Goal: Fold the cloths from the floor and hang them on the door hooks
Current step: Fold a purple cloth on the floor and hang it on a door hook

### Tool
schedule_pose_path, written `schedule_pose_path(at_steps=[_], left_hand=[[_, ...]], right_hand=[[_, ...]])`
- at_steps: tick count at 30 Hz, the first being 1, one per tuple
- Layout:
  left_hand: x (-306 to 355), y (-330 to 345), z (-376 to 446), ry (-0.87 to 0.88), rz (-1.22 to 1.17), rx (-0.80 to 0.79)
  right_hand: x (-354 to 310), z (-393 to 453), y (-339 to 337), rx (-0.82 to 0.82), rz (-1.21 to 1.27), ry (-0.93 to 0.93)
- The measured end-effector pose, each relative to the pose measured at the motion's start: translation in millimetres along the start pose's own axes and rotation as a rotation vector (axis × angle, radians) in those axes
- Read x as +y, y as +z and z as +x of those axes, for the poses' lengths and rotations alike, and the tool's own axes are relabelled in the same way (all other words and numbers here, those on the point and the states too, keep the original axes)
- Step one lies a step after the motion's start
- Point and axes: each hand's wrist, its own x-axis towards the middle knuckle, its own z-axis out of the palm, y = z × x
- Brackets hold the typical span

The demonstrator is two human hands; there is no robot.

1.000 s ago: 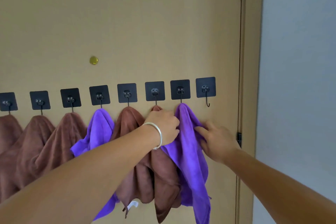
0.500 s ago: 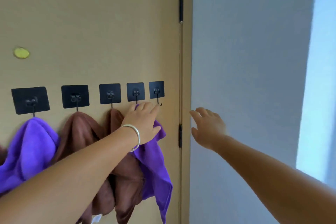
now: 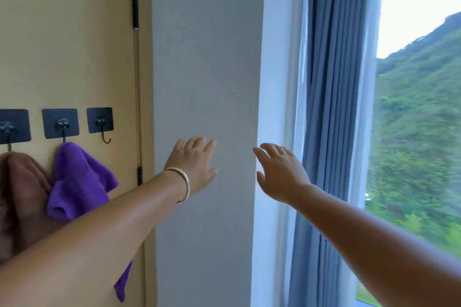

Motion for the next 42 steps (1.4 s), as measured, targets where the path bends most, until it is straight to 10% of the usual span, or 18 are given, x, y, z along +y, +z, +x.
schedule_pose_path(at_steps=[22, 42], left_hand=[[496.1, -124.7, 37.7, 0.666, -0.453, 0.088], [861.1, -347.2, -133.7, 1.274, -0.843, 0.311]], right_hand=[[325.6, -357.9, -217.2, -0.184, -0.429, 0.752], [348.3, -717.8, -483.6, -0.329, -0.914, 1.41]])
